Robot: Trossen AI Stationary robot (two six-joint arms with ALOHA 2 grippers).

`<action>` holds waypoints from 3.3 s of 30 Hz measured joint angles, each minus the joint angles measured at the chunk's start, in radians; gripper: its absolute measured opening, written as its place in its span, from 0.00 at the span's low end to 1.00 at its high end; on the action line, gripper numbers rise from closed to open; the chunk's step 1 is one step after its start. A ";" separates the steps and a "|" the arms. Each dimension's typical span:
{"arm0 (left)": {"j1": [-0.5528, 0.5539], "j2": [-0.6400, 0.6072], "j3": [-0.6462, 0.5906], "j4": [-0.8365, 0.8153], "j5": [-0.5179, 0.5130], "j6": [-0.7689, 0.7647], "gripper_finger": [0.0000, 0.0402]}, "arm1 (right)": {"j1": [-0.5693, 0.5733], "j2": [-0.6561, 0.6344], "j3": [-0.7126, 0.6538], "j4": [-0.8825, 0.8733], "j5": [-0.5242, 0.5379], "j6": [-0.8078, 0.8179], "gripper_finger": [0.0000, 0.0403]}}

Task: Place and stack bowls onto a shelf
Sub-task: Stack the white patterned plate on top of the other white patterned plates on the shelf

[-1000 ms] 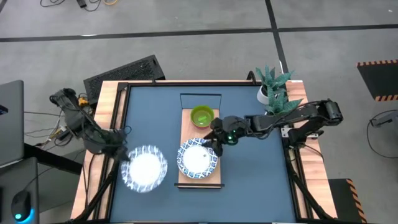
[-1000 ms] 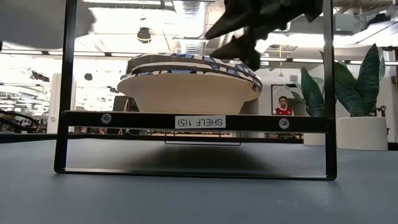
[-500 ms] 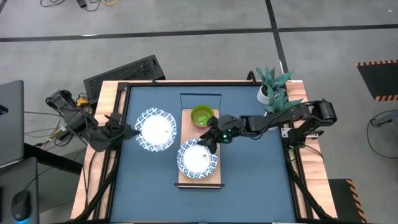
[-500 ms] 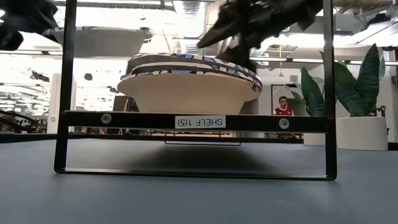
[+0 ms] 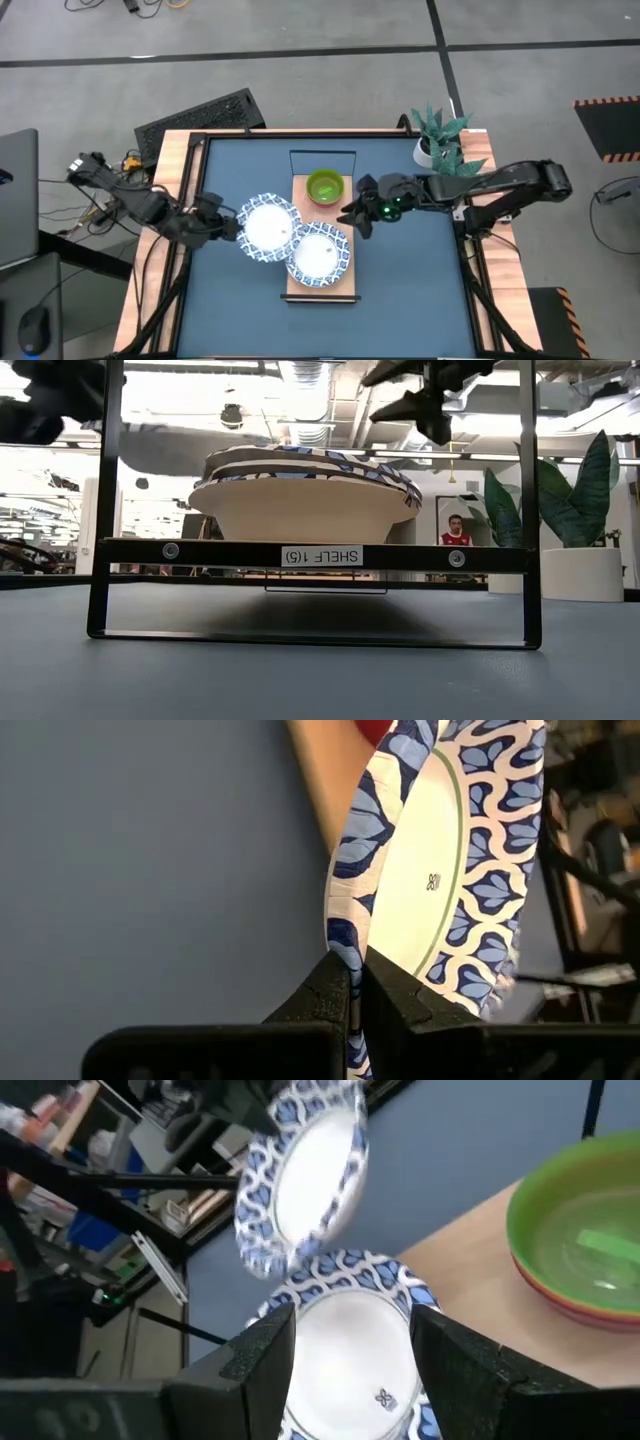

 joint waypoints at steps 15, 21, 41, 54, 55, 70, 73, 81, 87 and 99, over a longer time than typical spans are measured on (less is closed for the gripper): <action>0.099 0.157 0.000 0.123 0.229 0.040 0.00 | 0.033 -0.004 0.000 -0.069 0.000 -0.020 0.55; 0.099 0.119 0.028 0.124 0.161 0.037 0.00 | 0.071 -0.004 -0.001 -0.080 0.000 -0.087 0.55; 0.100 0.088 0.092 -0.021 0.123 0.126 0.00 | 0.137 0.112 -0.213 0.088 0.100 0.059 0.55; 0.100 0.091 0.092 -0.024 0.123 0.190 0.00 | 0.143 0.145 -0.212 0.205 0.073 0.060 0.55; 0.100 0.092 0.092 -0.024 0.124 0.190 0.00 | 0.142 0.145 -0.212 0.207 0.073 0.060 0.55; 0.100 0.187 0.092 -0.028 0.315 0.232 0.00 | 0.143 0.145 -0.212 0.202 0.073 0.060 0.55; 0.100 0.187 0.092 -0.028 0.318 0.232 0.00 | 0.143 0.145 -0.212 0.194 0.073 0.059 0.55; 0.108 0.168 0.184 -0.060 0.242 0.296 0.00 | 0.131 0.120 -0.205 0.205 0.073 0.052 0.55; 0.157 0.163 0.262 -0.098 0.148 0.410 0.00 | 0.088 0.105 -0.140 0.214 0.075 0.014 0.55; 0.238 0.182 0.264 -0.090 0.154 0.556 0.00 | -0.049 0.108 0.039 0.207 0.077 -0.118 0.55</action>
